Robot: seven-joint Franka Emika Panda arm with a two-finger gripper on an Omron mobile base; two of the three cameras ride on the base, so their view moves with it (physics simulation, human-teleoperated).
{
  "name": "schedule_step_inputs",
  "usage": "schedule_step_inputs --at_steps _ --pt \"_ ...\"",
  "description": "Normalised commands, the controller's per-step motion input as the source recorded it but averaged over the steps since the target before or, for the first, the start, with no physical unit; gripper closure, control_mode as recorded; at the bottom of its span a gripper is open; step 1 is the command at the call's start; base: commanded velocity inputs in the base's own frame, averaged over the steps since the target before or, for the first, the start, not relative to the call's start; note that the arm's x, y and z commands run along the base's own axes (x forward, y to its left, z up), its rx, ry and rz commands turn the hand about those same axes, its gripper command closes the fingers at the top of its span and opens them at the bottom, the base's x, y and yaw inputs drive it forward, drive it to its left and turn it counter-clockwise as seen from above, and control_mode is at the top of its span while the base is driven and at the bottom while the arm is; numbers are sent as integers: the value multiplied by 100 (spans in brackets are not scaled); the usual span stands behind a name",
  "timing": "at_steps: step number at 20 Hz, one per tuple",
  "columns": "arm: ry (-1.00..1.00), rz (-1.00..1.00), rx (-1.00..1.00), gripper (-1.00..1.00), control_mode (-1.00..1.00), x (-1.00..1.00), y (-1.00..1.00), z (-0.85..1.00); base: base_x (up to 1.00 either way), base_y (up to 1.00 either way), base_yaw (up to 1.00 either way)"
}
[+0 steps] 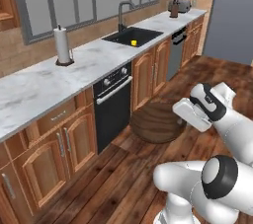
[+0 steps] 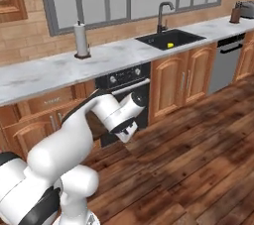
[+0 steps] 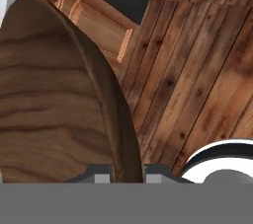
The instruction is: Pick the cup and bowl and place them in the sink. Then turn on the water.
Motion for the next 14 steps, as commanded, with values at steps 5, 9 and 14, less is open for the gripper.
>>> schedule_step_inputs --at_steps 5,9,14 --pt "0 0 0 100 100 0 0 0 51 0 -37" --pt "0 0 0 100 100 0 0 0 53 0 -34" --pt "0 0 0 100 100 0 0 0 56 0 -31"
